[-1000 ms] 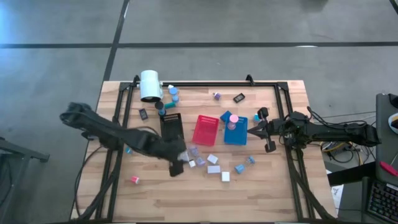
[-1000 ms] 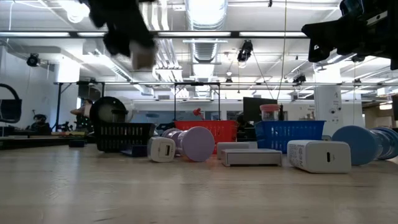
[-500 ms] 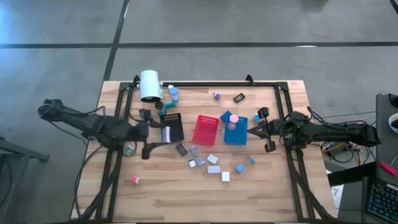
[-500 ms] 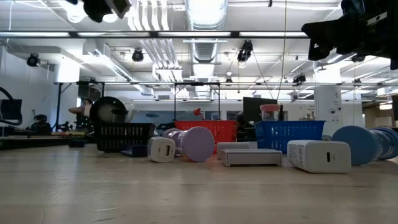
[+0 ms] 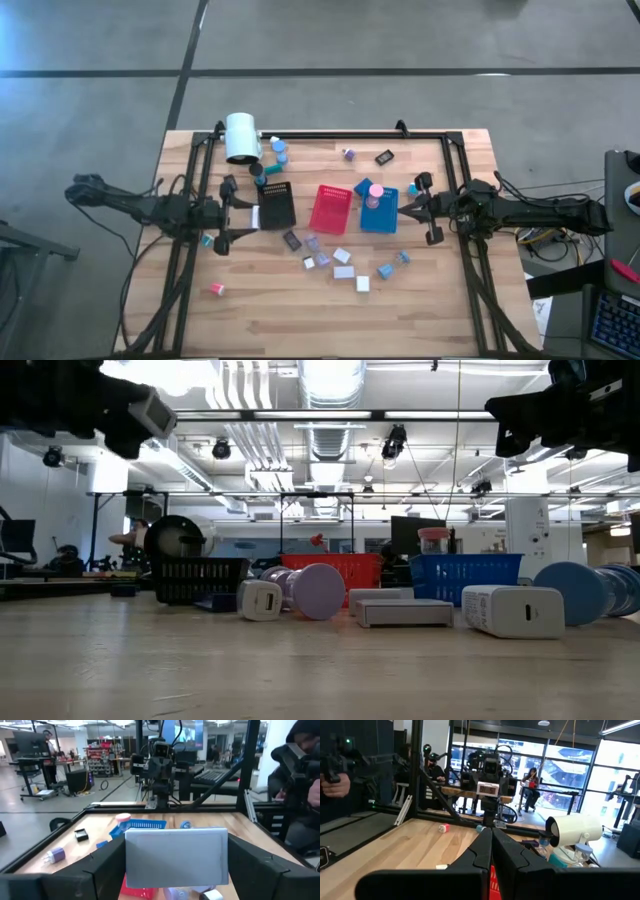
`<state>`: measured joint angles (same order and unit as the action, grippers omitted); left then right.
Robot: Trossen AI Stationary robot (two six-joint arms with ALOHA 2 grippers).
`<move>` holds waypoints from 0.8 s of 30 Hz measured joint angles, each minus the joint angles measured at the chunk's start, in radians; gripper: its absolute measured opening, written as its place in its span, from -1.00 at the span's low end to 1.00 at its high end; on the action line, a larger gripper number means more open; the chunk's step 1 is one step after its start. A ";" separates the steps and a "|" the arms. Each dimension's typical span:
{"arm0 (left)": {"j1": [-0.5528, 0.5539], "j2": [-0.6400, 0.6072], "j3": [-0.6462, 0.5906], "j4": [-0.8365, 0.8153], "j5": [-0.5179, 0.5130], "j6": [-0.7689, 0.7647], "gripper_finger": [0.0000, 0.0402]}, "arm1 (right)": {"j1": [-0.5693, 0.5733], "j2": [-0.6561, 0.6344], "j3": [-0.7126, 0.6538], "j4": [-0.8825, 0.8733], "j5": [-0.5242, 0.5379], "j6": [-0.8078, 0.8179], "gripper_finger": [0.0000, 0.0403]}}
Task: Pick & Place Office items
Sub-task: Put the left white digital clock into the red bin
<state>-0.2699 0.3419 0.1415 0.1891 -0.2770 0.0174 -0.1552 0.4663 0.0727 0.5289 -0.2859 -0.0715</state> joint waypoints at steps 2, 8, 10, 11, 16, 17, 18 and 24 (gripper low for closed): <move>0.001 -0.022 -0.025 0.006 -0.003 -0.009 0.44 | 0.000 0.000 0.000 0.000 0.000 0.000 -0.96; 0.004 -0.043 -0.043 0.023 -0.017 -0.032 0.44 | 0.000 0.000 -0.001 0.000 0.000 -0.007 -0.96; 0.008 -0.039 -0.039 0.031 -0.050 -0.052 0.44 | 0.000 0.000 -0.001 0.000 0.000 -0.007 -0.96; 0.010 -0.035 -0.033 0.035 -0.079 -0.069 0.44 | 0.000 0.000 -0.001 0.000 0.000 -0.007 -0.96; 0.036 0.030 0.064 0.043 -0.235 -0.107 0.44 | 0.000 0.000 -0.001 0.002 0.001 -0.008 -0.96; 0.044 0.058 0.093 0.042 -0.255 -0.114 0.44 | 0.000 0.000 -0.001 0.003 0.001 -0.008 -0.96; 0.052 0.091 0.127 0.040 -0.271 -0.118 0.44 | 0.000 0.000 0.000 0.005 0.001 -0.008 -0.96; 0.143 0.400 0.445 -0.169 -0.290 -0.134 0.44 | 0.000 0.000 0.001 0.008 0.002 -0.011 -0.96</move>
<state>-0.1268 0.7416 0.5868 0.0200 -0.5673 -0.1167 -0.1555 0.4663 0.0738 0.5373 -0.2844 -0.0826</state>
